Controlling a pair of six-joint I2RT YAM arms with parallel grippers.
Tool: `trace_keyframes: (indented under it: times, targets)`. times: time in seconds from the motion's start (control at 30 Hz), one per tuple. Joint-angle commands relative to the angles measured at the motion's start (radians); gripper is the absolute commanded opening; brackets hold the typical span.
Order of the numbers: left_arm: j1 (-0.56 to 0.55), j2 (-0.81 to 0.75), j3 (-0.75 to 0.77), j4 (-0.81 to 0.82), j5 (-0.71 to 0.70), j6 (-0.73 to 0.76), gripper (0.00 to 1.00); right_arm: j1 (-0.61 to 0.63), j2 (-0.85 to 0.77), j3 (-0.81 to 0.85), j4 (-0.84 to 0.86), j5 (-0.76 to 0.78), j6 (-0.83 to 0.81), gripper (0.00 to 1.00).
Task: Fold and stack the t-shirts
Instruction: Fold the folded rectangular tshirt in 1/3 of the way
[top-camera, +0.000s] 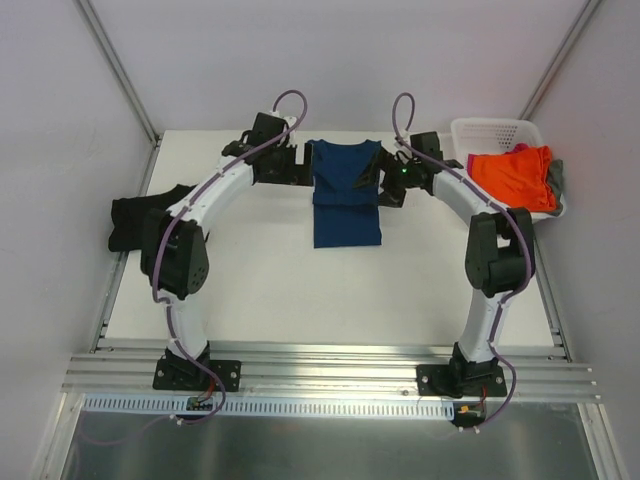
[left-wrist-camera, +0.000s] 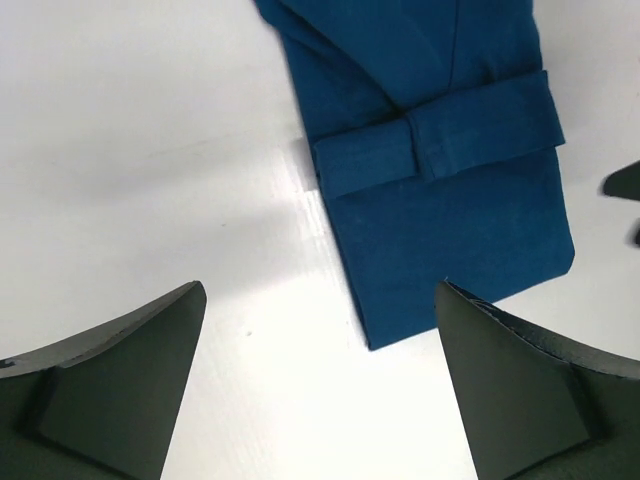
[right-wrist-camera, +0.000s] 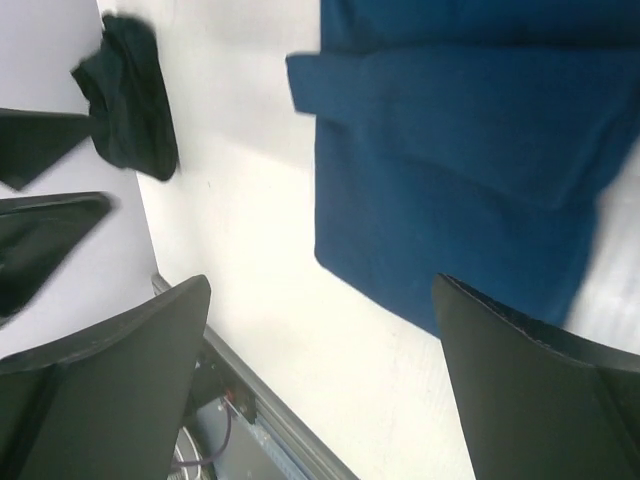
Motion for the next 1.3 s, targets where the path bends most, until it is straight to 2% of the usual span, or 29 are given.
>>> trace_keyframes:
  times: [0.0,0.3,0.57,0.83,0.97,1.1,1.27]
  targets:
    - [0.009,-0.155,-0.044,-0.002,-0.098,0.102,0.99,0.047,-0.018,-0.035,0.033,-0.043,-0.008,0.97]
    - [0.007,-0.315,-0.185,-0.002,-0.094,0.065,0.99,0.106,0.101,0.004,0.041,0.000,-0.038,0.98]
    - [0.009,-0.386,-0.282,-0.013,-0.072,0.041,0.99,0.094,0.302,0.266,0.028,0.089,-0.110,0.98]
    - [0.009,-0.409,-0.331,-0.015,-0.069,0.038,0.99,0.048,0.380,0.593,0.028,0.144,-0.100,0.98]
    - [0.009,-0.413,-0.306,-0.016,-0.071,0.051,0.99,0.028,0.425,0.667,0.041,0.243,-0.142,1.00]
    - [0.009,-0.409,-0.297,-0.015,-0.068,0.053,0.99,0.028,0.379,0.640,0.041,0.247,-0.178,1.00]
    - [0.009,-0.392,-0.286,-0.012,-0.049,0.033,0.99,0.042,0.226,0.499,0.007,0.123,-0.181,0.99]
